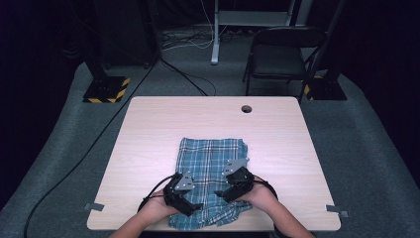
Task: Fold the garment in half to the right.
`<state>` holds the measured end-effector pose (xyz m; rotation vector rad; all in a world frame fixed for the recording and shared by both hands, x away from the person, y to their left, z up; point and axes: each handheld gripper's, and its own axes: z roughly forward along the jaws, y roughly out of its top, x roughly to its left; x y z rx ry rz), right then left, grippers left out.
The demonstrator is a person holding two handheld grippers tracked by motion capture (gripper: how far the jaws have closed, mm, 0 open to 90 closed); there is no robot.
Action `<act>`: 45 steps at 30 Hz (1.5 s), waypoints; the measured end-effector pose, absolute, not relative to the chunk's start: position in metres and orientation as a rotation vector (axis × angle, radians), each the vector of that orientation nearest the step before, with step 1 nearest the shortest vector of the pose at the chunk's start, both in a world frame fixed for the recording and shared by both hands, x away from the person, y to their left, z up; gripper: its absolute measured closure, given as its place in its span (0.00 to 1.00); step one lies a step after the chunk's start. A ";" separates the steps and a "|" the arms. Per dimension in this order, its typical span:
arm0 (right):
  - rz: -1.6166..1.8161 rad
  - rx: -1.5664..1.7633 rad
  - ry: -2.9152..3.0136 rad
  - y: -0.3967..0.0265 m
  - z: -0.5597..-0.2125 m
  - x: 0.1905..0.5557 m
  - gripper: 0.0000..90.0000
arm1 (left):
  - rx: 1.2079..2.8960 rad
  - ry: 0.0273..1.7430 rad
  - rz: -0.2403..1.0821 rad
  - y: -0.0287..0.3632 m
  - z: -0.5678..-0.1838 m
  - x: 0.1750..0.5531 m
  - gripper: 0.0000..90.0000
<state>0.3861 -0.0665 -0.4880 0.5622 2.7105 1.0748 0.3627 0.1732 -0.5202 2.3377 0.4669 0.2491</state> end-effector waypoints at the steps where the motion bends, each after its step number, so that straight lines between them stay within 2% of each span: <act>1: 1.054 0.551 2.731 -0.066 -0.491 0.385 0.18 | 2.341 0.465 0.243 0.173 -0.520 0.363 0.05; 6: 0.983 0.558 2.786 -0.067 -0.504 0.385 0.18 | 2.340 0.458 0.220 0.176 -0.516 0.367 0.06; 9: 0.996 0.605 2.799 -0.068 -0.513 0.387 0.16 | 2.324 0.454 0.298 0.176 -0.510 0.369 0.10; 15: 1.053 0.626 2.795 -0.072 -0.517 0.388 0.15 | 2.256 0.534 0.371 0.181 -0.502 0.382 0.10; 22: 1.064 0.640 2.777 -0.073 -0.518 0.386 0.15 | 2.223 0.636 0.285 0.185 -0.513 0.398 0.09; 26: 1.071 0.643 2.771 -0.073 -0.518 0.386 0.15 | 2.255 0.601 0.324 0.181 -0.521 0.397 0.09; 31: 1.089 0.654 2.756 -0.074 -0.519 0.385 0.15 | 2.252 0.609 0.296 0.182 -0.521 0.400 0.09; 36: 1.104 0.666 2.741 -0.075 -0.521 0.383 0.15 | 2.300 0.611 0.289 0.178 -0.511 0.403 0.09; 45: 1.111 0.670 2.739 -0.076 -0.521 0.383 0.15 | 2.254 0.660 0.332 0.168 -0.496 0.430 0.10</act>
